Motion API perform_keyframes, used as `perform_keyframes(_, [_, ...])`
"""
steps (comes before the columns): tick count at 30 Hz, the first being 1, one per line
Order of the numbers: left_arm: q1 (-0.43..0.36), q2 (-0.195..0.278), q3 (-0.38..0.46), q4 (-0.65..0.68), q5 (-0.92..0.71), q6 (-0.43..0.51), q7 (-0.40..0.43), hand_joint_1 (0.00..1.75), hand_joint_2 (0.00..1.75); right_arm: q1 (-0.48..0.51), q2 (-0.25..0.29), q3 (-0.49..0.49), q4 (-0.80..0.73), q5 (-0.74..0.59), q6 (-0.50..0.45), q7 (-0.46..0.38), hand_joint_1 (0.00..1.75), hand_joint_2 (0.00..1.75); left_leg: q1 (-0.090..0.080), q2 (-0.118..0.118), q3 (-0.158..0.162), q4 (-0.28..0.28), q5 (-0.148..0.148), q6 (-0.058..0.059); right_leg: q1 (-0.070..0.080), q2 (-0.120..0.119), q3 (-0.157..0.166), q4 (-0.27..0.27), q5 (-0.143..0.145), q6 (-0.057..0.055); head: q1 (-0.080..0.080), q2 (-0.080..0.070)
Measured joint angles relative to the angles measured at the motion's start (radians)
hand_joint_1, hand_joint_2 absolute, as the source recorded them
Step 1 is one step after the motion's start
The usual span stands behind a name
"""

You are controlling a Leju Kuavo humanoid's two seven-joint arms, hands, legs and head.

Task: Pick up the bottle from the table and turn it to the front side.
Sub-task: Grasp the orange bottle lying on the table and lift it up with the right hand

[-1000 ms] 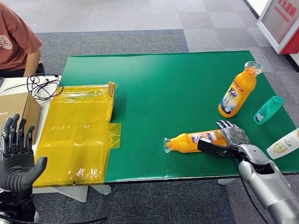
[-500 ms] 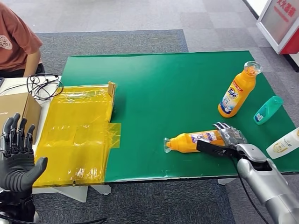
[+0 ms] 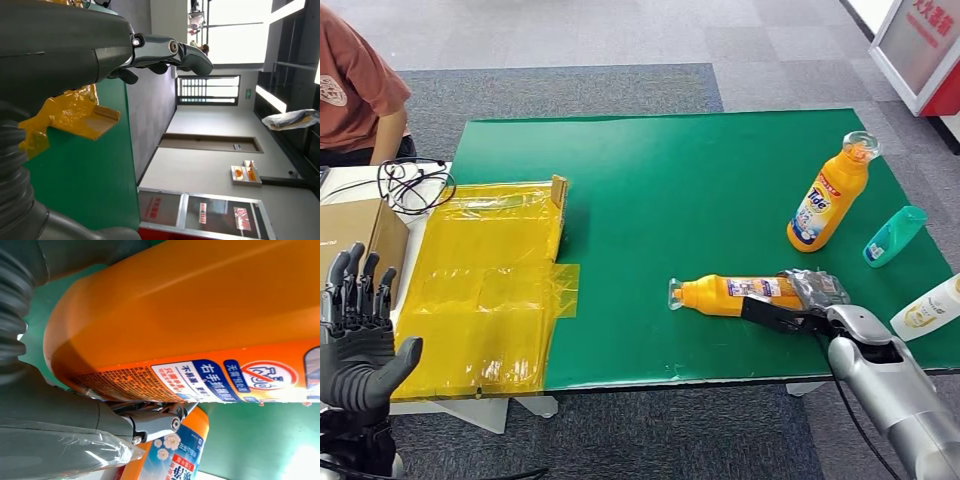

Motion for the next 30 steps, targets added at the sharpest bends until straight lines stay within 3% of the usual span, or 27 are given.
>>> perform_keyframes(6, [-0.001,0.0,-0.002,0.0,0.002,0.0,-0.001,0.0,1.75,0.017,0.005,-0.015,-0.007,-0.096,-0.014,-0.039,1.75,1.75,0.0,0.0,0.0,0.0,0.0,0.0,0.0,0.0,0.0,0.0,0.0,0.0,0.0,0.0])
perform_keyframes(13, [-0.007,0.008,-0.006,0.002,0.018,0.006,-0.022,0.0,1.75,0.101,0.053,-0.123,-0.098,-0.487,0.027,-0.183,1.75,1.75,0.0,0.0,0.0,0.0,0.0,0.0,0.0,0.0,0.0,0.0,0.0,0.0,0.0,0.0])
perform_keyframes(19, [-0.025,0.02,-0.012,0.017,-0.028,0.053,-0.035,0.0,1.75,0.152,0.111,-0.205,-0.227,-0.7,0.039,-0.237,1.75,1.75,0.0,0.0,-0.001,0.0,0.0,0.0,0.0,0.0,-0.001,0.0,0.0,0.0,0.0,0.0])
perform_keyframes(24, [-0.078,0.032,-0.016,0.08,-0.046,0.072,-0.039,0.0,1.75,0.154,0.156,-0.219,-0.312,-0.759,0.042,-0.257,1.75,1.75,0.0,0.0,0.0,0.0,0.001,-0.001,0.0,0.0,0.0,0.0,0.0,0.0,0.0,0.0])
perform_keyframes(30, [-0.184,0.042,-0.019,0.212,0.014,0.027,-0.031,0.0,1.75,0.112,0.198,-0.208,-0.341,-0.789,0.041,-0.276,1.75,1.75,0.0,0.0,0.0,0.0,0.002,0.0,0.0,0.0,0.0,0.001,0.002,0.0,0.0,0.0])
